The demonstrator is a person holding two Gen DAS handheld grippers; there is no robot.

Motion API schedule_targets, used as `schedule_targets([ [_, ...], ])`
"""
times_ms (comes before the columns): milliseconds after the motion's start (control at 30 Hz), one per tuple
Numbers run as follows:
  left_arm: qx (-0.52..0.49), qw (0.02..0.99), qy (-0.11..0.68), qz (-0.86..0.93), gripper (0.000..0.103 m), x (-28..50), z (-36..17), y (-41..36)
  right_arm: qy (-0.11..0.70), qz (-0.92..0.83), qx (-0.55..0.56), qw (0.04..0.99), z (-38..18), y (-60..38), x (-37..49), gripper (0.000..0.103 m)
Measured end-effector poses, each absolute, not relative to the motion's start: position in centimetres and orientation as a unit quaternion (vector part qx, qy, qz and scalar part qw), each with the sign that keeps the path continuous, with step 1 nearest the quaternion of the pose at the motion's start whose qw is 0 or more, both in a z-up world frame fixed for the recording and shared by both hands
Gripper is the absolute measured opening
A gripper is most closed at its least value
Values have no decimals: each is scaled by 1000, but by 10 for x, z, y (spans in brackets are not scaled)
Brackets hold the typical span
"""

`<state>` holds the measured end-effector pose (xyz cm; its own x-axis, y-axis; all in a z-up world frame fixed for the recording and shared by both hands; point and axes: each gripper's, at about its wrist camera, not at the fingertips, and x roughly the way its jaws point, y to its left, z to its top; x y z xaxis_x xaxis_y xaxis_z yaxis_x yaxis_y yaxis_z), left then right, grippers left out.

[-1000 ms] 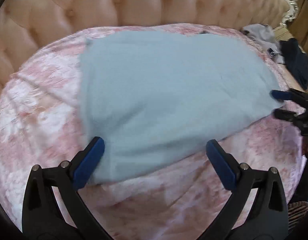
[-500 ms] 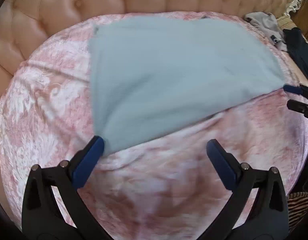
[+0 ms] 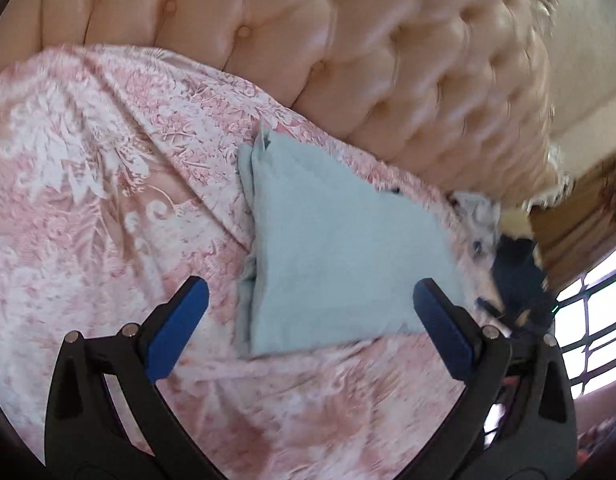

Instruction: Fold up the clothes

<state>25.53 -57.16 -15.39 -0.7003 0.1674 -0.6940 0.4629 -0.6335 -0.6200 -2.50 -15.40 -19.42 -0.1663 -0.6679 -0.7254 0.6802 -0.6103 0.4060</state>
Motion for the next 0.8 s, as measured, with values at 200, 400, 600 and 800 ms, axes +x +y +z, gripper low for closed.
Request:
schedule_targets([
  [200, 399, 90, 404, -818, 103, 245, -165, -563, 9, -758, 491, 428, -220, -164, -39, 47],
  [400, 412, 89, 396, -816, 103, 235, -174, -557, 7, -748, 501, 436, -227, -171, -43, 47],
  [600, 421, 81, 388, -816, 103, 232, -174, -551, -17, -731, 513, 450, -233, -174, -47, 47],
  [800, 423, 81, 393, -813, 103, 235, -177, -548, -10, -731, 495, 470, -220, -178, -35, 44],
])
